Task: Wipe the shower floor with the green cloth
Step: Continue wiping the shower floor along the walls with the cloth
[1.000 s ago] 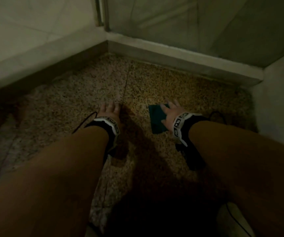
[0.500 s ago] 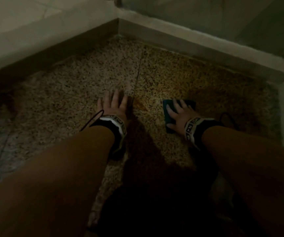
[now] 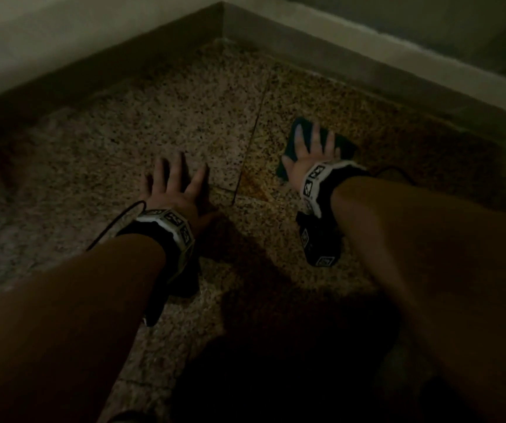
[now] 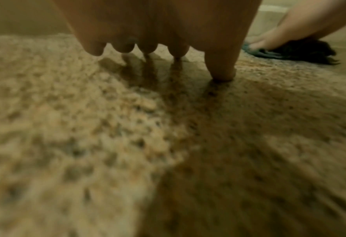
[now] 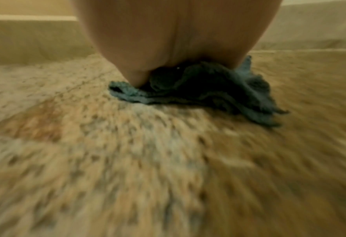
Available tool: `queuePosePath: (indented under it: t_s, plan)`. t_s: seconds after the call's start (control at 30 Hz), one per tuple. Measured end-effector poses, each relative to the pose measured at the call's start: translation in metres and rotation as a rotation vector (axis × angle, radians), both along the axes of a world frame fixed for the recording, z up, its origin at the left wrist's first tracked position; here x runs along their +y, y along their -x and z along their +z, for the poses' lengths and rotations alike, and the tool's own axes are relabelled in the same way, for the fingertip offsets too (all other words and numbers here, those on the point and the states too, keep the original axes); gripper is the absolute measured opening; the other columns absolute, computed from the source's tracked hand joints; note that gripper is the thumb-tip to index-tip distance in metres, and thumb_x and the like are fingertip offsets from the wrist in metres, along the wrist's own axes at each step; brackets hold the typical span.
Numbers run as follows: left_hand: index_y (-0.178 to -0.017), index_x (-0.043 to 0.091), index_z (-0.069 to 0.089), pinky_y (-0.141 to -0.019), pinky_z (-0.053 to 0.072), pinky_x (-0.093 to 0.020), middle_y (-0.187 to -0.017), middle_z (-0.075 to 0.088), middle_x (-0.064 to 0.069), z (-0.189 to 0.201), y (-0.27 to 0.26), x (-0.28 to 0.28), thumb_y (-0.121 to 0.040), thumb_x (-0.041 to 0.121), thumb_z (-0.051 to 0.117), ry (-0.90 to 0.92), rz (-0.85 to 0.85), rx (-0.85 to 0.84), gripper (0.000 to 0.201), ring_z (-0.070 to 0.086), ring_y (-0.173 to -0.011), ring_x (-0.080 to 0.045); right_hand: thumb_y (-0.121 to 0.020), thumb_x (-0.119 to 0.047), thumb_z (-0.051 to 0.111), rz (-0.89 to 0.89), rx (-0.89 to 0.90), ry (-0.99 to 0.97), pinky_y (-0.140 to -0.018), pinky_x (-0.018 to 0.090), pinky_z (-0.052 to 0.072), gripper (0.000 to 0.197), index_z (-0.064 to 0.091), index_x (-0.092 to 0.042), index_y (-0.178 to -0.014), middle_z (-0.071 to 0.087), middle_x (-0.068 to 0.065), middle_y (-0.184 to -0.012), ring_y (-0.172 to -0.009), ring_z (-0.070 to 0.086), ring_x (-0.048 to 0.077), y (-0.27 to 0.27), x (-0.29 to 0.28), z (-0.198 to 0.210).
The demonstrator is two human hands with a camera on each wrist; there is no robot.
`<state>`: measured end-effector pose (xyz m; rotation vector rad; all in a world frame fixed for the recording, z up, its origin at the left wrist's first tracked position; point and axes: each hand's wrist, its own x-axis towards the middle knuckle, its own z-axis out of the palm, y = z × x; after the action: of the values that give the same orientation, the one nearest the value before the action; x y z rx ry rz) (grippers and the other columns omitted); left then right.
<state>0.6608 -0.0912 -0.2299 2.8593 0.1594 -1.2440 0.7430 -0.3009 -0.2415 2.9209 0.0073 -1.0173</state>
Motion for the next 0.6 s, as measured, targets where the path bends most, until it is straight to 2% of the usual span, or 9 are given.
queuePosePath:
  t_s: [0.17,0.27,0.43,0.6]
  plan:
    - [-0.144,0.037,-0.024,-0.116,-0.006,-0.05,-0.151,-0.034,-0.002,0.0,-0.004,0.003,-0.078,0.077,0.04,0.032,0.031,-0.031,0.1,-0.024,-0.141,-0.031,-0.1,-0.052,0.014,0.043,0.048,0.019,-0.116,0.046,-0.003,0.065,-0.019,-0.026,-0.149,-0.026,0.004,-0.155,-0.143,-0.018,0.034,0.005,0.001,0.007]
    - [-0.145,0.035,-0.023,-0.115,-0.007,-0.051,-0.151,-0.033,-0.003,0.003,-0.007,0.01,-0.076,0.076,0.046,0.067,0.056,-0.038,0.106,-0.024,-0.141,-0.032,-0.1,-0.05,0.009,0.126,0.102,0.033,-0.117,0.046,-0.003,0.063,-0.023,-0.025,-0.147,-0.031,0.004,-0.153,-0.143,-0.02,0.034,0.029,0.008,0.012]
    - [-0.144,0.036,-0.025,-0.115,-0.008,-0.053,-0.15,-0.036,-0.004,0.0,-0.008,0.024,-0.064,0.078,0.059,0.089,0.108,0.009,0.124,-0.027,-0.14,-0.033,-0.101,-0.049,0.013,0.215,0.147,-0.002,-0.117,0.043,-0.009,0.062,-0.024,-0.028,-0.146,-0.035,0.001,-0.151,-0.141,-0.026,0.03,0.071,0.029,0.008]
    - [-0.145,0.034,-0.025,-0.113,-0.006,-0.055,-0.15,-0.036,-0.005,-0.003,-0.007,0.031,-0.059,0.083,0.057,0.052,0.079,0.004,0.128,-0.025,-0.14,-0.034,-0.101,-0.048,0.016,0.193,0.136,-0.028,-0.116,0.042,-0.009,0.062,-0.022,-0.032,-0.147,-0.033,-0.003,-0.152,-0.142,-0.025,0.027,0.062,0.029,0.006]
